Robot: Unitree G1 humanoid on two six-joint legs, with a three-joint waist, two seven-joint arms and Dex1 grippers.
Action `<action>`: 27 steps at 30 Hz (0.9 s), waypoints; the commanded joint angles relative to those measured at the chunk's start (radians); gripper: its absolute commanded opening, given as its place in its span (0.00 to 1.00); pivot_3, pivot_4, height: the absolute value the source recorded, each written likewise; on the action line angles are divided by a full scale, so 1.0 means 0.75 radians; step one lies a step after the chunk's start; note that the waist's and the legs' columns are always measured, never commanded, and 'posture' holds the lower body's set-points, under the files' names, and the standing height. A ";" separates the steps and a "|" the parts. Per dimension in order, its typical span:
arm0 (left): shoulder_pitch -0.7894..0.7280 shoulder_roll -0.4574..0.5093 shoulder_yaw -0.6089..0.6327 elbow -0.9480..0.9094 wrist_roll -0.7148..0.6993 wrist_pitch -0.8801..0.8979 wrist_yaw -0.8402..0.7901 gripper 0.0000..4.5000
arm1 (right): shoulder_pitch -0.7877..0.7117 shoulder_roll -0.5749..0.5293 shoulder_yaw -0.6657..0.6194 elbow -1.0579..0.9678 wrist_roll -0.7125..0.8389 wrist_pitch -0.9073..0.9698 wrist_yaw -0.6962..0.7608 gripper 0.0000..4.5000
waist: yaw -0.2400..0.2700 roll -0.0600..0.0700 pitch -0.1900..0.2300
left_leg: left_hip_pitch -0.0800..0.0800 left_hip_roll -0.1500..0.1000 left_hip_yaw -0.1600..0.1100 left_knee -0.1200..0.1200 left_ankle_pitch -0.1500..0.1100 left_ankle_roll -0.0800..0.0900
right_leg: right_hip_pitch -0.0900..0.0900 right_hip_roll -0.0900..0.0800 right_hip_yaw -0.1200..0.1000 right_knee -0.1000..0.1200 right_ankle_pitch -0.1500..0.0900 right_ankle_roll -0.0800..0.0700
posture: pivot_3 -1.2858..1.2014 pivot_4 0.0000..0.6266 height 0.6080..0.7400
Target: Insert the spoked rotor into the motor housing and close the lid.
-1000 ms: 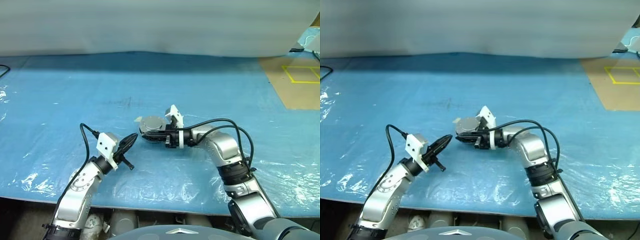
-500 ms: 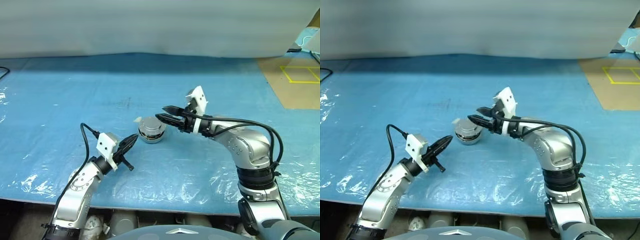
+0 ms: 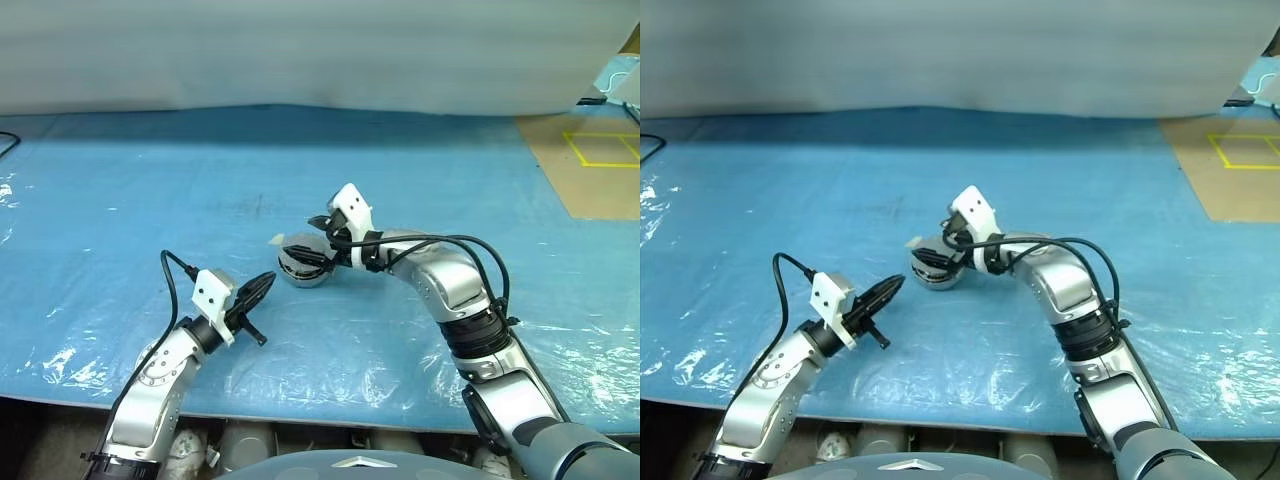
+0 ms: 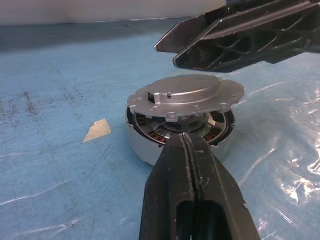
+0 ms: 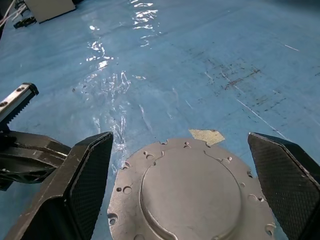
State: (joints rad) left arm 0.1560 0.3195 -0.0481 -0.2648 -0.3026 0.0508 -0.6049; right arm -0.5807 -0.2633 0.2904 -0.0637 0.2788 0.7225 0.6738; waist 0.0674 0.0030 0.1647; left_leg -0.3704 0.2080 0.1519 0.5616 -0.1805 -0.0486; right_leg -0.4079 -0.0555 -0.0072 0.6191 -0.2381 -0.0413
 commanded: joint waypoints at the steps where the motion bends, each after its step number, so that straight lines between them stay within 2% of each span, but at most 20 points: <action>1: -0.001 0.005 0.013 -0.044 -0.004 -0.018 0.004 0.00 | 0.021 0.003 0.028 -0.004 -0.039 -0.098 0.010 0.99 | 0.000 0.000 0.000 | 0.000 0.000 0.000 0.000 0.000 0.000 | 0.000 0.000 0.000 0.000 0.000 0.000 | 0.52 0.24 1.00; 11: -0.006 0.006 0.010 -0.026 -0.005 -0.025 -0.008 0.00 | 0.067 0.002 0.038 0.111 -0.088 -0.233 0.064 0.99 | -0.001 0.000 0.000 | 0.000 0.000 0.000 0.000 0.000 0.000 | 0.000 0.000 0.000 0.000 0.000 0.000 | 0.52 0.24 1.00; 15: -0.163 0.009 0.003 -0.111 -0.026 0.169 0.061 0.00 | 0.064 0.013 0.042 0.149 -0.107 -0.259 0.069 0.99 | 0.004 0.000 0.000 | 0.000 0.000 0.000 0.001 0.000 0.000 | 0.001 0.000 -0.001 0.002 0.000 0.000 | 0.52 0.24 1.00; 18: -0.182 0.012 0.003 -0.155 -0.029 0.236 0.087 0.00 | 0.066 0.023 0.053 0.169 -0.136 -0.295 0.063 0.86 | -0.007 -0.001 0.000 | 0.001 -0.001 0.000 0.003 0.000 0.000 | 0.001 -0.001 0.001 0.003 0.000 0.000 | 0.52 0.24 1.00; 21: -0.190 0.014 0.004 -0.182 -0.026 0.276 0.100 0.00 | 0.074 0.033 0.066 0.180 -0.163 -0.333 0.060 0.65 | -0.015 -0.001 0.000 | 0.001 0.000 0.000 0.001 0.000 0.000 | 0.001 0.000 0.001 0.002 0.000 0.000 | 0.52 0.24 1.00; 27: -0.215 0.009 0.012 -0.215 -0.038 0.337 0.118 0.00 | 0.087 0.055 0.079 0.172 -0.190 -0.366 0.056 0.65 | -0.027 -0.001 0.000 | 0.001 0.000 0.000 0.002 0.000 0.000 | 0.001 0.000 0.000 0.002 0.000 0.000 | 0.52 0.24 1.00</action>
State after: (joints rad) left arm 0.0071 0.3224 -0.0486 -0.3721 -0.3154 0.2974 -0.5194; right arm -0.5218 -0.2326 0.3433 0.0795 0.1408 0.4728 0.7160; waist 0.0470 0.0023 0.1648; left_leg -0.3699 0.2077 0.1517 0.5630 -0.1805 -0.0484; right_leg -0.4073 -0.0556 -0.0070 0.6209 -0.2381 -0.0415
